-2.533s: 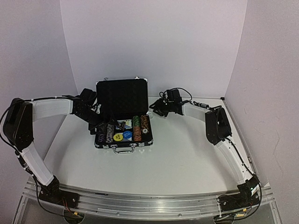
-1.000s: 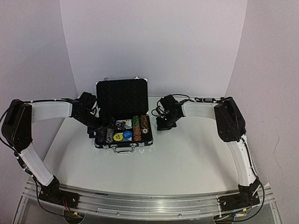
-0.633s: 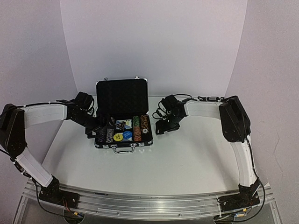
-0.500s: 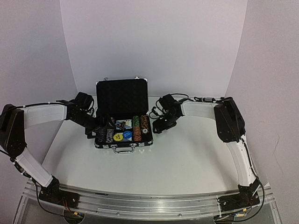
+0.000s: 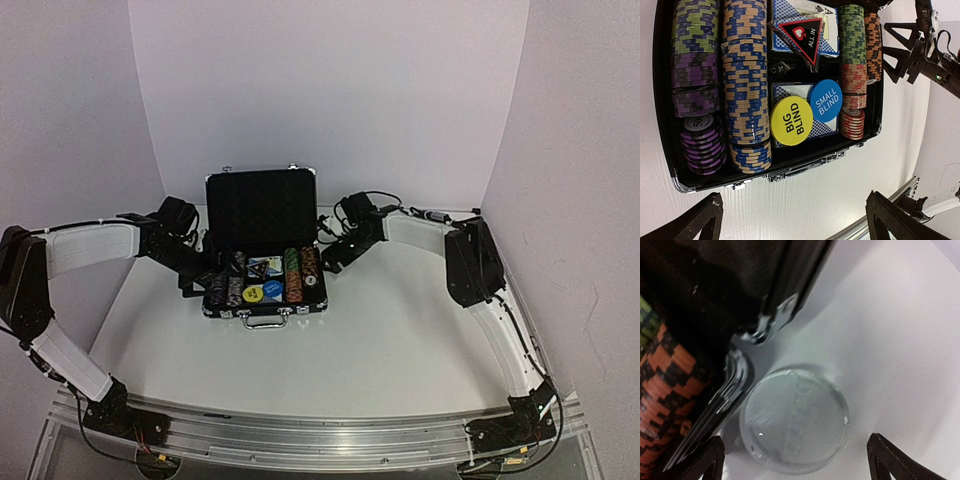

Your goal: Pack up texas hold em set

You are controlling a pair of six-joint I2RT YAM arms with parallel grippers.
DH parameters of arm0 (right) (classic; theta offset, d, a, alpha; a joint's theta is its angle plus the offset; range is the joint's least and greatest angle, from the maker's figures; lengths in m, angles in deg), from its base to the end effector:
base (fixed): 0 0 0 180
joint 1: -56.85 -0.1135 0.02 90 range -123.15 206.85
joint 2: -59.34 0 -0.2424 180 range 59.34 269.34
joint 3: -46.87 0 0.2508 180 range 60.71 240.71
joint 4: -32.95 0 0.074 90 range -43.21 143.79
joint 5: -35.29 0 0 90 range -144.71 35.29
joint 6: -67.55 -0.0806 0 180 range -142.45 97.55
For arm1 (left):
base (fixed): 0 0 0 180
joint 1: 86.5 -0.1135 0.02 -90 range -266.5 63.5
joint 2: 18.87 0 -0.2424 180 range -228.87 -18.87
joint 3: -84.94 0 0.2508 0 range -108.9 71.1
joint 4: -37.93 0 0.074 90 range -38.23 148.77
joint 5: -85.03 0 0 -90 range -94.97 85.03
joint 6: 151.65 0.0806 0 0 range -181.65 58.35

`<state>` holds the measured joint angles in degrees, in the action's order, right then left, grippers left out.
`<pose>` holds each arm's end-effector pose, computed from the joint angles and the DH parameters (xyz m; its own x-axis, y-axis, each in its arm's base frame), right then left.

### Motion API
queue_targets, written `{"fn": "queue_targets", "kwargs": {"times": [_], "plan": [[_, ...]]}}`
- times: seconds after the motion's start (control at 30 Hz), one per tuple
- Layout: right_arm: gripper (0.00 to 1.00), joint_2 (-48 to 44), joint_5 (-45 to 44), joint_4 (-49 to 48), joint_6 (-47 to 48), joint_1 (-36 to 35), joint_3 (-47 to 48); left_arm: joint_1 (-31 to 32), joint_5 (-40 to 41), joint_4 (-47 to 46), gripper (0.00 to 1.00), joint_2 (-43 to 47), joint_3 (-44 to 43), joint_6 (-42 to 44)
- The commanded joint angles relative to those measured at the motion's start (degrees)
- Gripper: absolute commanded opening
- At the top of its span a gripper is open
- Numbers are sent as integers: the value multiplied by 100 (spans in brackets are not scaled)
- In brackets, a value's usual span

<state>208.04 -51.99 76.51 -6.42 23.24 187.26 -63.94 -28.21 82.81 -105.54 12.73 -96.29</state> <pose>0.4732 0.3191 0.0816 -0.4702 -0.6437 -0.6037 -0.7358 0.6637 -0.1346 0.2873 -0.1538 0.1655 -0.9596 -0.1669 -0.2266 -0.0086 0.8222 -0.5691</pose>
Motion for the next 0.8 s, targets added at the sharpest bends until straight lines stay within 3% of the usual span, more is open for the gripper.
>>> {"fn": "queue_targets", "kwargs": {"times": [0.0,0.23,0.4,0.77], "plan": [[98,709,410,285,135,-15,591,-8,190,170,100,105,-208,-31],[94,868,761,604,316,-5,904,-8,176,256,100,-44,-429,33],[67,962,987,843,455,-5,1101,-8,183,296,100,19,-402,32],[31,814,362,839,181,-7,931,-7,130,140,99,522,21,-117]]}}
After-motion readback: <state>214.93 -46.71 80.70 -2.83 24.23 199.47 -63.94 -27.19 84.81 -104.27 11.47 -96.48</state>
